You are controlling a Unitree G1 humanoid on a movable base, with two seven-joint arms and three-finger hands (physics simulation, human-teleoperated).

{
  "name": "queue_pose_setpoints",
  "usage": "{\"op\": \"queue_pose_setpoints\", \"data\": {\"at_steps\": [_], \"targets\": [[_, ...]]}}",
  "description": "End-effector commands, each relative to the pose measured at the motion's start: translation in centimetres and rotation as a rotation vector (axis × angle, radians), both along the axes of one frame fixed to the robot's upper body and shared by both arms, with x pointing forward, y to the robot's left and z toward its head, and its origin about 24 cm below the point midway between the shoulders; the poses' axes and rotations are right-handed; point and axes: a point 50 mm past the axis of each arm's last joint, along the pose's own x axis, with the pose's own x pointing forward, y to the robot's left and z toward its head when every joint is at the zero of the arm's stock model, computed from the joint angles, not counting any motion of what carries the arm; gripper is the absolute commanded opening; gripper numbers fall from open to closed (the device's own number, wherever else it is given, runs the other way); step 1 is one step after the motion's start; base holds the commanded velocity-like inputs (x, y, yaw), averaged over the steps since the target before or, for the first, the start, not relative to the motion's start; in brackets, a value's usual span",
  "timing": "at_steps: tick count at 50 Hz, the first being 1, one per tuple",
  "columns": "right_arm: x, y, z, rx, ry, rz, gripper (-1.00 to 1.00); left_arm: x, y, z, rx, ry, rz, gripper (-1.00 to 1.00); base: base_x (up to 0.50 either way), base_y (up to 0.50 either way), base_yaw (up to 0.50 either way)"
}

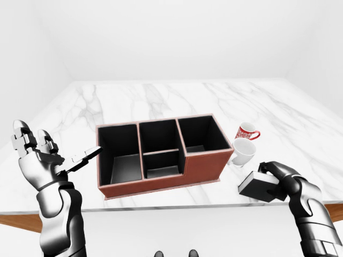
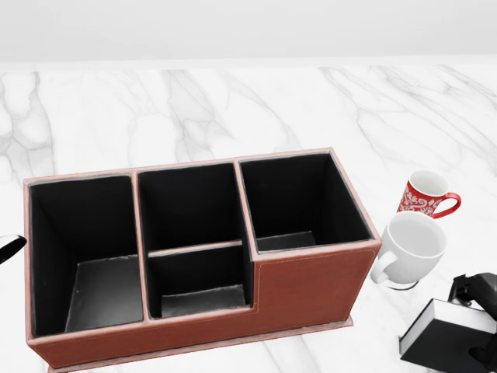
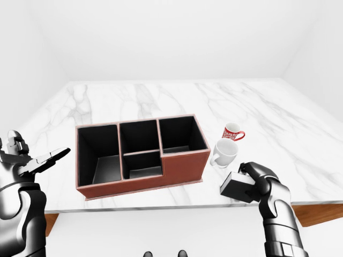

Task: Pick up the book and place it in the right compartment of the caddy.

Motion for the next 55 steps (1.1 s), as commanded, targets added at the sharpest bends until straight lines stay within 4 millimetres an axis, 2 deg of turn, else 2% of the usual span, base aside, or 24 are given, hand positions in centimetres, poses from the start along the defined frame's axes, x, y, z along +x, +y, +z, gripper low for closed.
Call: {"op": "queue_pose_setpoints", "data": {"at_steps": [1,8,11,14,22,23,25,26,28,30,32,33,34,35,37,40,41,43,46,49,51,52,55], "targets": [[-0.4,0.3,-0.3,0.021,0.004,0.002,-1.00,0.0,0.0,0.0,0.000,-0.001,0.000,1.00,0.00,0.00,0.00],[-0.4,0.3,1.3,0.021,-0.011,0.019,-1.00,0.0,0.0,0.0,0.001,0.000,0.001,1.00,0.00,0.00,0.00],[-1.0,0.5,2.8,0.026,-0.029,0.034,-1.00,0.0,0.0,0.0,0.001,0.001,0.001,1.00,0.00,0.00,0.00],[-1.1,0.5,5.0,-0.013,-0.087,0.044,-1.00,0.0,0.0,0.0,0.001,0.000,0.001,1.00,0.00,0.00,0.00],[-2.5,1.2,14.0,-0.228,-0.429,0.057,-1.00,0.0,0.1,0.0,0.000,0.000,0.002,1.00,0.00,0.00,0.00],[-2.8,1.4,15.8,-0.267,-0.495,0.065,-1.00,0.0,0.1,0.0,0.000,0.000,0.001,1.00,0.00,0.00,0.00],[-3.4,1.8,17.7,-0.312,-0.570,0.072,-1.00,0.0,0.0,0.0,0.001,0.000,0.001,1.00,0.00,0.00,0.00],[-3.4,1.8,17.7,-0.313,-0.573,0.070,-1.00,0.0,0.0,0.0,0.001,0.000,0.001,1.00,0.00,0.00,0.00],[-4.0,2.6,20.5,-0.377,-0.680,0.091,-1.00,0.0,0.0,0.0,0.001,0.000,0.002,1.00,0.00,0.00,0.00],[-4.5,3.1,22.2,-0.428,-0.742,0.106,-1.00,0.0,0.0,0.1,0.000,-0.001,0.001,1.00,0.00,0.00,0.00],[-4.6,3.3,22.9,-0.442,-0.770,0.112,-1.00,0.0,0.1,0.1,0.000,-0.001,0.002,1.00,0.00,0.00,0.00],[-4.9,3.7,24.7,-0.488,-0.834,0.131,-1.00,0.0,0.0,0.1,0.000,-0.001,0.001,1.00,0.00,0.00,0.00],[-5.0,4.0,25.8,-0.514,-0.868,0.144,-1.00,0.0,0.0,0.1,0.000,-0.001,0.001,1.00,0.00,0.00,0.00],[-4.9,4.4,27.4,-0.548,-0.913,0.166,-1.00,0.0,0.0,0.1,0.001,-0.002,0.000,1.00,0.00,0.00,0.00],[-4.5,4.7,28.9,-0.578,-0.934,0.190,-1.00,0.0,0.0,0.1,0.000,-0.002,-0.001,1.00,0.00,0.00,0.00],[-4.4,4.7,28.9,-0.580,-0.933,0.193,-1.00,0.0,0.0,0.1,0.000,-0.002,-0.001,1.00,0.00,0.00,0.00],[-2.5,5.9,31.8,-0.571,-0.984,0.256,-1.00,0.0,0.0,0.1,-0.001,-0.003,-0.001,1.00,0.00,0.00,0.00],[-0.9,6.9,33.4,-0.541,-1.005,0.301,-1.00,0.0,0.0,0.2,-0.001,-0.003,-0.001,1.00,0.00,0.00,0.00],[-0.2,7.5,34.7,-0.551,-1.021,0.297,-1.00,0.0,0.0,0.2,0.000,-0.004,-0.001,1.00,0.00,0.00,0.00],[0.3,10.0,37.1,-0.521,-1.117,0.351,-1.00,0.1,-0.1,0.2,0.000,-0.004,-0.002,1.00,0.00,0.00,0.00],[0.9,10.8,37.9,-0.494,-1.138,0.360,-1.00,0.1,-0.1,0.1,0.000,-0.003,-0.002,1.00,0.00,0.00,0.00],[1.7,11.7,38.6,-0.454,-1.144,0.384,-1.00,0.0,-0.1,0.2,0.000,-0.004,-0.003,1.00,0.00,0.00,0.00],[3.4,12.7,39.0,-0.379,-1.115,0.409,-1.00,0.1,-0.1,0.2,0.001,-0.004,-0.002,1.00,0.00,0.00,0.00]]}}
